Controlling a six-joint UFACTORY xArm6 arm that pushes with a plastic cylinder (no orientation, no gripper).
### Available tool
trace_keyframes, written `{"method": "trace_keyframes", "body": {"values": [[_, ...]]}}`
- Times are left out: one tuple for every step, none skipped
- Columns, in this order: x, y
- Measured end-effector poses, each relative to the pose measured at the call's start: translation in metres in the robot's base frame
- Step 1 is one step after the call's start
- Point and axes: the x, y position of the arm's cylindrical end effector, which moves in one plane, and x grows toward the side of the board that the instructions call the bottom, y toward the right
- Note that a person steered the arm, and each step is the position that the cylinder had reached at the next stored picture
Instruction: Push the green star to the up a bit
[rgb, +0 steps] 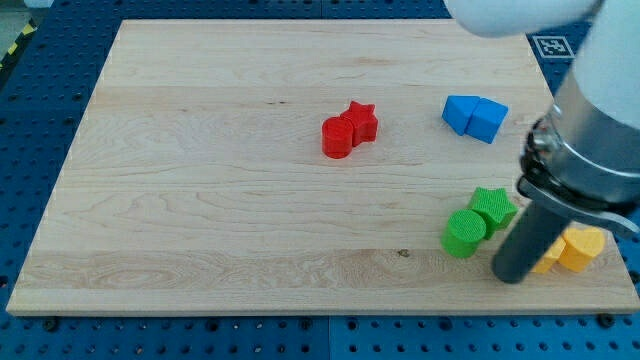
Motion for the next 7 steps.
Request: {"method": "trace_keyframes", "body": {"values": [[-0.012,0.013],[-0.020,0.013],[-0.038,0.013],[-0.049,0.005],[-0.054,-0.028],[-0.073,-0.027],[-0.050,-0.022]]}}
